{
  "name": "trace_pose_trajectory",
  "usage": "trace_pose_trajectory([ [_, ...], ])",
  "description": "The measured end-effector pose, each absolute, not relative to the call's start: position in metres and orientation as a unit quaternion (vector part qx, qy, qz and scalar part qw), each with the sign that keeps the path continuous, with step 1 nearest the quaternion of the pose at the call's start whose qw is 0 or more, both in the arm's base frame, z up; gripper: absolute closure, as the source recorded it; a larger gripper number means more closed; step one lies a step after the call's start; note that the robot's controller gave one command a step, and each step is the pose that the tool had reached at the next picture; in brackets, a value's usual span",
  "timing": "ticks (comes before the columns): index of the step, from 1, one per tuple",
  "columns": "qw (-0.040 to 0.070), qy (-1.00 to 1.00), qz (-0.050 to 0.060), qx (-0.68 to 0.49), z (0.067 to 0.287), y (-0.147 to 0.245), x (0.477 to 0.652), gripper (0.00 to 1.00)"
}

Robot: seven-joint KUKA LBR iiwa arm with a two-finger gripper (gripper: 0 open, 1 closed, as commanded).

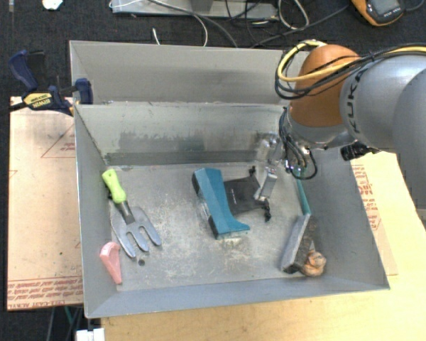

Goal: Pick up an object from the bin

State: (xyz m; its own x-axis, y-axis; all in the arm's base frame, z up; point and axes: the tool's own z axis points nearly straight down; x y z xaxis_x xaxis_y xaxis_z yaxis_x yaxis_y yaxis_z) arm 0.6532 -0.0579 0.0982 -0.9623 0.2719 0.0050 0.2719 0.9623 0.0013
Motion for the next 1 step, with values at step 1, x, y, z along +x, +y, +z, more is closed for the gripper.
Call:
trace_pose_trajectory([
  [1,-0.003,-0.976,-0.003,-0.218,0.0746,-0.0444,0.6411,0.00],
])
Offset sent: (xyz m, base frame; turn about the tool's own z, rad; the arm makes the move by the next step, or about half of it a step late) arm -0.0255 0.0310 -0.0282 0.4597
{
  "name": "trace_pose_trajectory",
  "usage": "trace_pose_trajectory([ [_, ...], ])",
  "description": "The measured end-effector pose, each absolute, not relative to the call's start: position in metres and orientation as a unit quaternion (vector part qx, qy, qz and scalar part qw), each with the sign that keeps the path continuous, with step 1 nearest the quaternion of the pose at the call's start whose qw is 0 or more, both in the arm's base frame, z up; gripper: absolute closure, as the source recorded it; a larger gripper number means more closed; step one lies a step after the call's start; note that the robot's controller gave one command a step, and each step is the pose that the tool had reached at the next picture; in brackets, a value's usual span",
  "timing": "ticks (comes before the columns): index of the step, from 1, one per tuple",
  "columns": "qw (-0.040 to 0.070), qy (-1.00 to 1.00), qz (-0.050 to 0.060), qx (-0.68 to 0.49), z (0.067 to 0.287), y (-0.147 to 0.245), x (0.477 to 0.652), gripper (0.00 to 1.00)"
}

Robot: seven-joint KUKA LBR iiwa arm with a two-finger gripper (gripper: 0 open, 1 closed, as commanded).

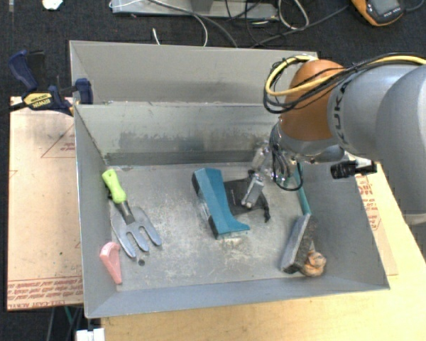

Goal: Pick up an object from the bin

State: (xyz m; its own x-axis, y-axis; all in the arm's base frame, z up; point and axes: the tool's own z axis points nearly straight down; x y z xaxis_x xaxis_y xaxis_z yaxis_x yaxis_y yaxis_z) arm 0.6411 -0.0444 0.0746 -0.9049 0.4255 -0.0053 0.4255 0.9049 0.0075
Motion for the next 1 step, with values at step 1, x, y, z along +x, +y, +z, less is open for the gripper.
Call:
trace_pose_trajectory([
  [1,0.002,0.934,0.002,0.358,0.0717,-0.0272,0.6292,1.00],
])
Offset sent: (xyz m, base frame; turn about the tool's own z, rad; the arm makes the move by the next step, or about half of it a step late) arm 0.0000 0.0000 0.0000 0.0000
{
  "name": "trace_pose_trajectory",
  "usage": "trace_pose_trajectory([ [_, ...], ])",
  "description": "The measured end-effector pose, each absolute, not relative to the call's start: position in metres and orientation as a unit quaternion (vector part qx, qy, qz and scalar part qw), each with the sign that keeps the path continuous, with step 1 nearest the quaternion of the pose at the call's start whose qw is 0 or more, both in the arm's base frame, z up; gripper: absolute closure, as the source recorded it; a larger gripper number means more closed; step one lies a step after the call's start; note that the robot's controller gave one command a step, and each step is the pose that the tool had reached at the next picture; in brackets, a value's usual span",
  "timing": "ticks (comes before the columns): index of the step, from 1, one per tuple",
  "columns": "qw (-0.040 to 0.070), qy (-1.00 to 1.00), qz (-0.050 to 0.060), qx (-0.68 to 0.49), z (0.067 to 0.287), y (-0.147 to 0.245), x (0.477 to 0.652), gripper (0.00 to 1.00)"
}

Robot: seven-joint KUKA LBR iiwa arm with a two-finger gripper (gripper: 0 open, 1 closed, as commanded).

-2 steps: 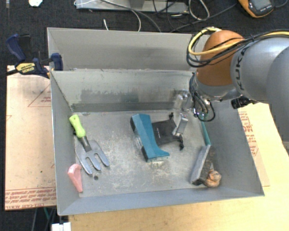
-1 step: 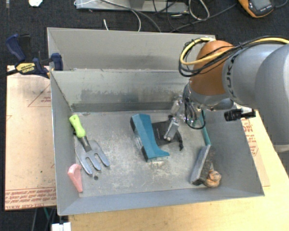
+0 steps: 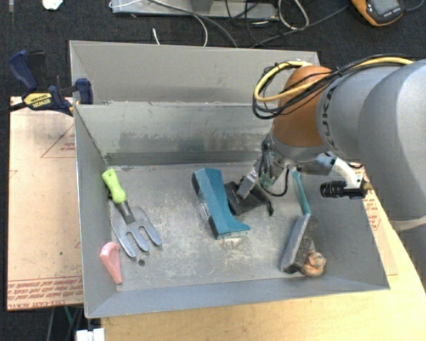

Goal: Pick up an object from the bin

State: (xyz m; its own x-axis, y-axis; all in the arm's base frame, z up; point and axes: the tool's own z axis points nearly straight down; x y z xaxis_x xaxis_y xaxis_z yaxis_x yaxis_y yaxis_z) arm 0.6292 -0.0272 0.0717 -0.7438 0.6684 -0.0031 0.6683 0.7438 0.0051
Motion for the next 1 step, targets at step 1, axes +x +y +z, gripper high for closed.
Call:
trace_pose_trajectory([
  [1,0.002,0.934,0.002,0.358,0.0717,-0.0272,0.6292,1.00],
])
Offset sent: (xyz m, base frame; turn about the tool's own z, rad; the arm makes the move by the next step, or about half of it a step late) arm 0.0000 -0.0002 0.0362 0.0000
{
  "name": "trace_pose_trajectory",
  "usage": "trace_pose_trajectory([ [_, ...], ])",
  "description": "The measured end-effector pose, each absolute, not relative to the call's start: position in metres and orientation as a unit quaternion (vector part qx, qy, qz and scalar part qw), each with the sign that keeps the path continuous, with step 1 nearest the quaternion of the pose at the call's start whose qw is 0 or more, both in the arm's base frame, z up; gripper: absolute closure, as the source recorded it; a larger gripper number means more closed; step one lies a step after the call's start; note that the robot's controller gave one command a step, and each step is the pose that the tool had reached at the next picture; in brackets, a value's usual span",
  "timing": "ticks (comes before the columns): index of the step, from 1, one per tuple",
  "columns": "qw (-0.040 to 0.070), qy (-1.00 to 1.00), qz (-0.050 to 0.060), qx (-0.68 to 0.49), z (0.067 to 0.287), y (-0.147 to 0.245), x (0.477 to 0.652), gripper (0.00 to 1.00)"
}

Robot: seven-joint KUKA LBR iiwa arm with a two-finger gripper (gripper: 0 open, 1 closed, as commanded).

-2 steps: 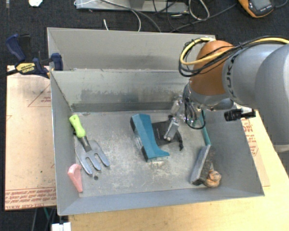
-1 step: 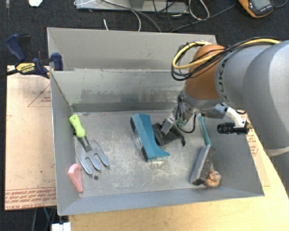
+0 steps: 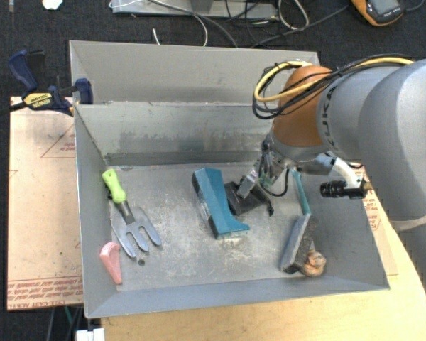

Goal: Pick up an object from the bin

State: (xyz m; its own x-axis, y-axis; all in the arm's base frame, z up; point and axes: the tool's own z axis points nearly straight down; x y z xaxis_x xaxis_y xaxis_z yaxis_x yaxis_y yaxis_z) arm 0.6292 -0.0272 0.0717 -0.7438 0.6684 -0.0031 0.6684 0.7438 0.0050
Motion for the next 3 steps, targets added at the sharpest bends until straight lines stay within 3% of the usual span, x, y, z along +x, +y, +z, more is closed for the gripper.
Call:
trace_pose_trajectory([
  [1,0.000,0.934,0.002,0.358,0.085,-0.027,0.628,1.00],
  [2,0.001,0.934,0.002,0.357,0.117,-0.027,0.628,1.00],
  [3,0.002,0.934,0.002,0.356,0.134,-0.027,0.629,1.00],
])
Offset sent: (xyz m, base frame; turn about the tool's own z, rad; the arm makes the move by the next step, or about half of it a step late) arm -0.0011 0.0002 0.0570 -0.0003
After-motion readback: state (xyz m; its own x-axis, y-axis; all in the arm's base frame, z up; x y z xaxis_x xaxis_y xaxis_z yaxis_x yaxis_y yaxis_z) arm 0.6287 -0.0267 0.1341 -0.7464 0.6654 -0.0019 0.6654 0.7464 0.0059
